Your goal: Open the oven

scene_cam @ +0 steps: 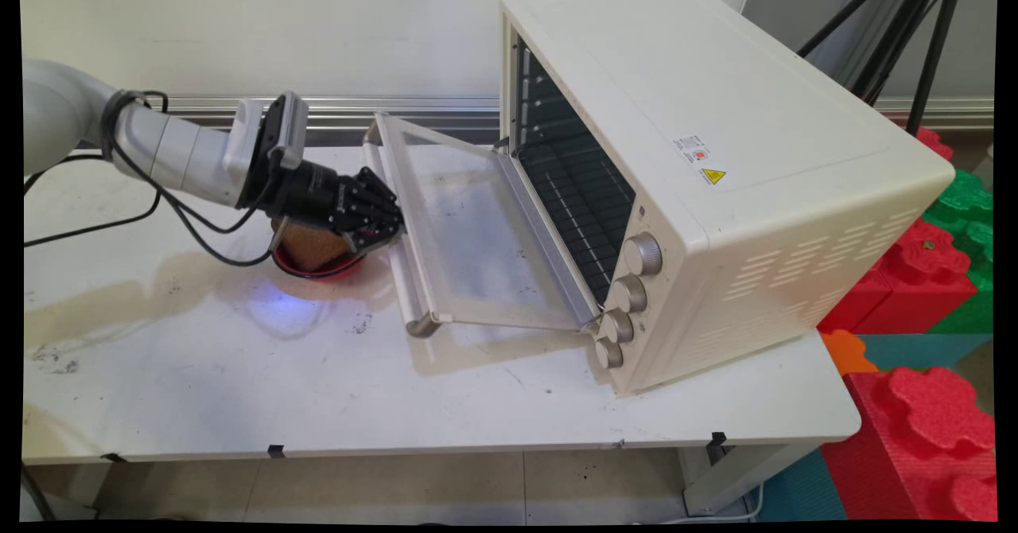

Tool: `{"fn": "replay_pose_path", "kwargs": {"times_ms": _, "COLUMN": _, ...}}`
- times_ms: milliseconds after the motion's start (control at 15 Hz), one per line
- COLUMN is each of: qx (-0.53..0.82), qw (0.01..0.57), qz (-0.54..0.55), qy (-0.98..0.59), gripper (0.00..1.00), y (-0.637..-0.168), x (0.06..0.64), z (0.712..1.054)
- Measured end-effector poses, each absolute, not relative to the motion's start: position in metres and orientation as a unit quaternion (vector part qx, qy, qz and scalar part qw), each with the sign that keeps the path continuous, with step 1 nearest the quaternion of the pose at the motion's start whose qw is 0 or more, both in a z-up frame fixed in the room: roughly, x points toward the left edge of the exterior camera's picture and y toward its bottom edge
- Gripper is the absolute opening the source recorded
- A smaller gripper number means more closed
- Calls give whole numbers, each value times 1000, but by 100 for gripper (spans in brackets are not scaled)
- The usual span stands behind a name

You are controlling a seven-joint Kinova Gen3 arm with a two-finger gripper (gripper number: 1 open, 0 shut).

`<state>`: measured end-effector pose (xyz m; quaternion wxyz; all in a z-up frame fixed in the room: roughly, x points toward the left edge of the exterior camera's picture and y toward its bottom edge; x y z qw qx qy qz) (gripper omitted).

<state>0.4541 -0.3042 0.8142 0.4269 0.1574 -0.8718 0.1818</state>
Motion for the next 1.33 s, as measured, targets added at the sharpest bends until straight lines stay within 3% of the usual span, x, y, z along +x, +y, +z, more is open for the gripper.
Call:
{"fn": "replay_pose_path", "kwargs": {"times_ms": 667, "qx": 164, "qw": 412, "qz": 172, "qy": -880, "gripper": 0, "y": -289, "x": 469, "z": 785}}
{"fn": "replay_pose_path", "kwargs": {"times_ms": 1333, "qx": 173, "qw": 426, "qz": 181, "qy": -869, "gripper": 0, "y": -279, "x": 483, "z": 800}}
